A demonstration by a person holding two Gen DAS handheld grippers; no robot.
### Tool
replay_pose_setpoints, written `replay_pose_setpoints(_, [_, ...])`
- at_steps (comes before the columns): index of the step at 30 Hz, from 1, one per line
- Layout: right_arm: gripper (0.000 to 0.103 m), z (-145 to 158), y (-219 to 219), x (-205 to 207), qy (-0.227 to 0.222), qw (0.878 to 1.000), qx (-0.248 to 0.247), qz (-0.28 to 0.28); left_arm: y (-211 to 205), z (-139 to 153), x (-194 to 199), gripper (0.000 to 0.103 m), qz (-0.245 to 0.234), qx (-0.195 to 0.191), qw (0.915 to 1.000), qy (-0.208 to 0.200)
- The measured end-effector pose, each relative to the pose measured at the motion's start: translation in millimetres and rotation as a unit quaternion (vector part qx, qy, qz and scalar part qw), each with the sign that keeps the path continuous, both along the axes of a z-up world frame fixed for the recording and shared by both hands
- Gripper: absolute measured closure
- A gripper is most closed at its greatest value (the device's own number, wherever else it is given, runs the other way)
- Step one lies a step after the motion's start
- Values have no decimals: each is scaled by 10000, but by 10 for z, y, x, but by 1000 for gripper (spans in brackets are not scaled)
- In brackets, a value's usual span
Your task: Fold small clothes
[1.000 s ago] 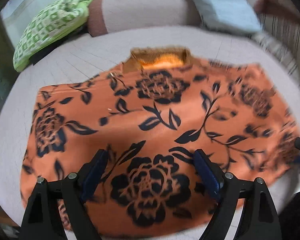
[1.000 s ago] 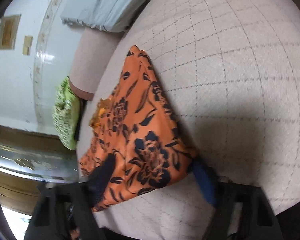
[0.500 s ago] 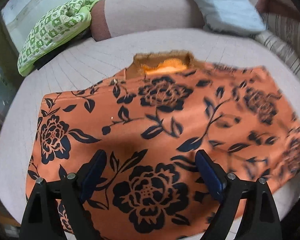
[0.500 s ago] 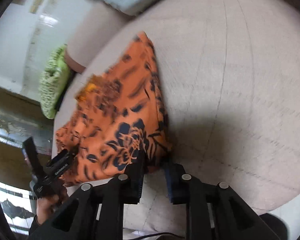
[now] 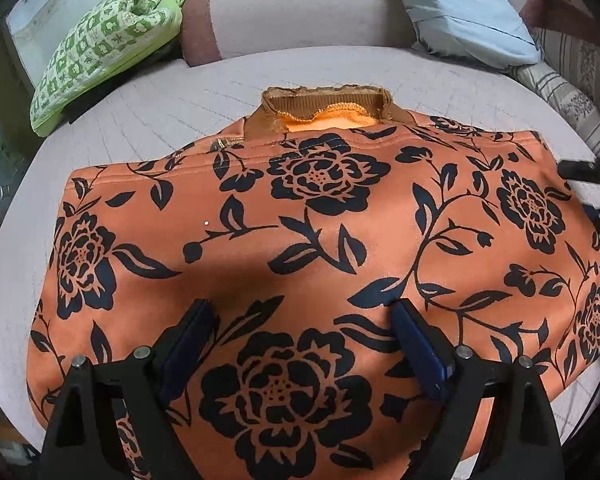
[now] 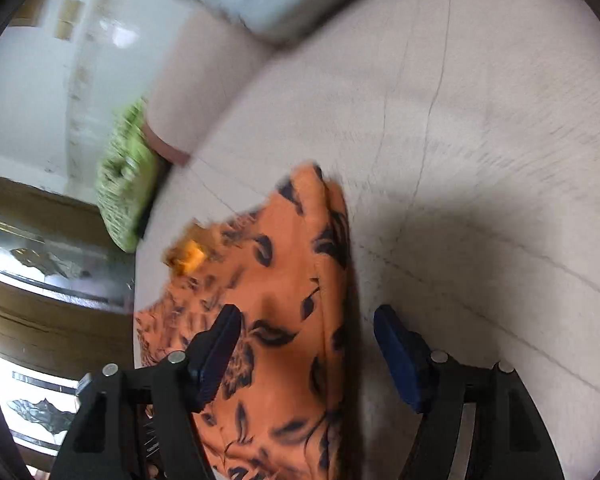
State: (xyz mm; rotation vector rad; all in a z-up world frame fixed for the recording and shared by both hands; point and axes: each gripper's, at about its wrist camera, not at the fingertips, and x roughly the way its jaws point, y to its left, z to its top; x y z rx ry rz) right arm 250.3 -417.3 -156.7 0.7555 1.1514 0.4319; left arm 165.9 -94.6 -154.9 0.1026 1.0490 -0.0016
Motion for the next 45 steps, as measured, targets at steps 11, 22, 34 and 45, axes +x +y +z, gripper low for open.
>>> replay_pose_setpoints(11, [85, 639, 627, -89, -994, 9752, -1877, 613, 54, -20, 4, 8, -40, -150, 9999, -38])
replay_pose_setpoints(22, [31, 637, 643, -304, -885, 9532, -2800, 721, 140, 111, 9, 8, 35, -484, 9987, 129])
replay_pose_setpoints(34, [32, 225, -85, -1331, 76, 9988, -181, -441, 260, -55, -235, 2, -86, 167, 9998, -62])
replay_pose_setpoints(45, [74, 40, 243, -1375, 219, 9960, -868, -54, 346, 1, -283, 2, 42, 43, 10000, 9])
